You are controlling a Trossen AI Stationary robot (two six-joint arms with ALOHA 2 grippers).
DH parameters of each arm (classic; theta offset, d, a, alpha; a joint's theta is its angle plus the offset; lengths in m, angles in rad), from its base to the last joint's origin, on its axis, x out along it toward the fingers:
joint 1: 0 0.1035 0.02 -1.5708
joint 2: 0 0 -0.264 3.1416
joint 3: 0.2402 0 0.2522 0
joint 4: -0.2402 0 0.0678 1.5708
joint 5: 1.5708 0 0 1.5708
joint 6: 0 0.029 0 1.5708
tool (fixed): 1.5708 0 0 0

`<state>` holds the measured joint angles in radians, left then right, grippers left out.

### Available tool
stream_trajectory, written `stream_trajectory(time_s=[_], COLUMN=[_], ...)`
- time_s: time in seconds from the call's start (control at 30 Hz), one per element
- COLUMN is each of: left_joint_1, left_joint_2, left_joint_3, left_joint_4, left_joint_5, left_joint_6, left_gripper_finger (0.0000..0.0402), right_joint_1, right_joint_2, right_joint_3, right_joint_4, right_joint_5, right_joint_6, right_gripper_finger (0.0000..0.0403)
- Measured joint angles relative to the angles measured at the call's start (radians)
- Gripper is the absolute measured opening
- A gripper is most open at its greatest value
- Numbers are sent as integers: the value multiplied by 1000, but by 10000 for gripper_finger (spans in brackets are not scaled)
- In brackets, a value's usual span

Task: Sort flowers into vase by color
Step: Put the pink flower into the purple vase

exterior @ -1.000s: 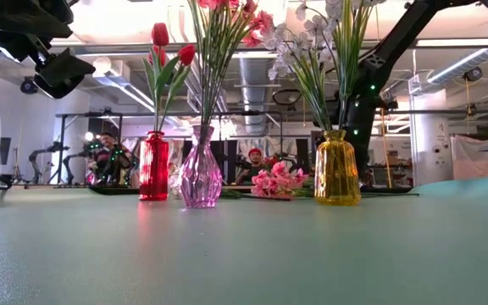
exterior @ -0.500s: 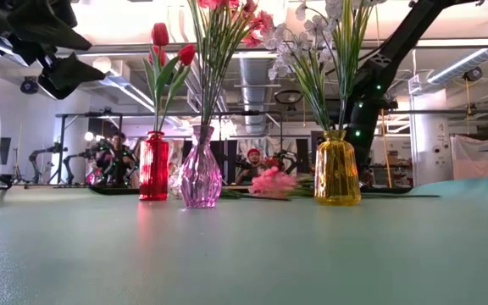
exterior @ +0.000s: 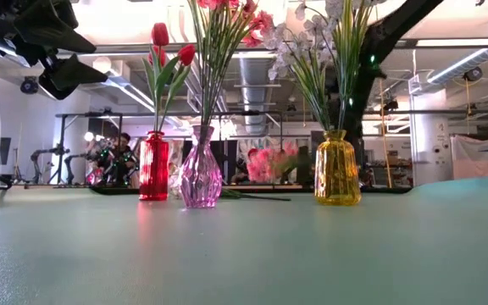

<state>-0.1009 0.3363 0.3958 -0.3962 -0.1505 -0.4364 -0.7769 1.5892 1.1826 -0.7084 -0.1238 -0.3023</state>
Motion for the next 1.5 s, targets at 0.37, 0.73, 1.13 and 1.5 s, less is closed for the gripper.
stream_trajectory(time_s=[0.37, 0.73, 1.13, 1.5], left_joint_1=[0, 0, 0, 0], left_joint_2=[0, 0, 3, 34], left_joint_3=[0, 0, 0, 0], left_joint_4=[11, 21, 69, 116], left_joint_5=[0, -70, -76, -41], left_joint_6=[-3, -19, -6, 14], left_gripper_finger=[249, 249, 249, 249], right_joint_1=[-2, 8, 272, 630], right_joint_2=[-173, -283, -367, -374], right_joint_3=[157, 455, 633, 661], right_joint_4=[11, 113, 178, 339], right_joint_5=[90, 91, 35, 313], right_joint_6=[42, 76, 126, 58], right_gripper_finger=[12, 12, 12, 12])
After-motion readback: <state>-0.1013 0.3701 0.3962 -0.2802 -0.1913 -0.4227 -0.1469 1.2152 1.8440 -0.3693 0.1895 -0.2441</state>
